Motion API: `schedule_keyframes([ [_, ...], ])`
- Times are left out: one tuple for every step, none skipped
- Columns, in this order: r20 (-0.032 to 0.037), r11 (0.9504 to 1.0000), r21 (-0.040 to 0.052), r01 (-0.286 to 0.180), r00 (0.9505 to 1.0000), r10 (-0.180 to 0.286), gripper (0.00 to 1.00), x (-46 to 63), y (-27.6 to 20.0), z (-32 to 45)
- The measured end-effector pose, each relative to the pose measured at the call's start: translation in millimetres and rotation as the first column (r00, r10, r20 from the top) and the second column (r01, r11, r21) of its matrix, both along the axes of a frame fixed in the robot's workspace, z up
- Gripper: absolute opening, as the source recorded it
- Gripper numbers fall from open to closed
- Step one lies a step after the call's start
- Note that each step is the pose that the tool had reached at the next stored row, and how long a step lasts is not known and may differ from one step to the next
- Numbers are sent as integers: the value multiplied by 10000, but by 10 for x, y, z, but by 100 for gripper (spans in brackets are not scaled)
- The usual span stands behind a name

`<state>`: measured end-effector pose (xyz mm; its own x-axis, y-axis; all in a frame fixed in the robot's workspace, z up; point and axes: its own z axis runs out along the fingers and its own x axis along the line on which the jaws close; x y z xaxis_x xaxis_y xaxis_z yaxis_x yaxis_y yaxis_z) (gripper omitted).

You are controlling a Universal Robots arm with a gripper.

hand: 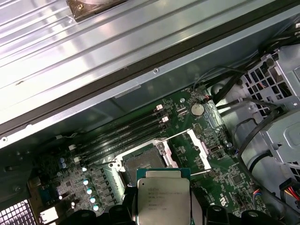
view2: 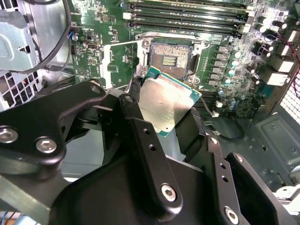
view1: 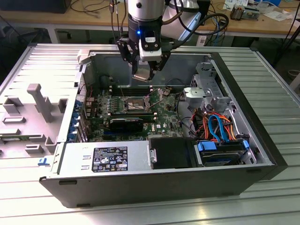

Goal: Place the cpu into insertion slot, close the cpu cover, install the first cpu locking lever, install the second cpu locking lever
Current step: 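Place the cpu into insertion slot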

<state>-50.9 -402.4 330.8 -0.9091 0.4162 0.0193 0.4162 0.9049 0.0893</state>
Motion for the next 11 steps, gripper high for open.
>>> schedule_keyframes([
  [0, 10000, 0, 15, 10000, -15, 55, 0, 0, 0],
  [0, 10000, 0, 34, 10000, -34, 55, 0, 0, 0],
  [0, 10000, 0, 67, 10000, -67, 55, 0, 0, -1],
  [0, 10000, 0, 95, 10000, -95, 55, 0, 0, -1],
  [0, 9999, 0, 112, 9999, -112, 55, 0, 0, -1],
  [0, 9999, 0, 131, 9999, -131, 55, 0, 0, -1],
  [0, 9999, 0, 148, 9999, -148, 55, 0, 0, -1],
  [0, 9999, 0, 163, 9999, -163, 55, 0, 0, -1],
  [0, 9998, 0, 177, 9998, -177, 55, 0, 0, -2],
  [0, 9998, 0, 193, 9998, -193, 55, 0, 0, -2],
  [0, 9998, 1, 222, 9998, -222, 55, 0, 0, -2],
])
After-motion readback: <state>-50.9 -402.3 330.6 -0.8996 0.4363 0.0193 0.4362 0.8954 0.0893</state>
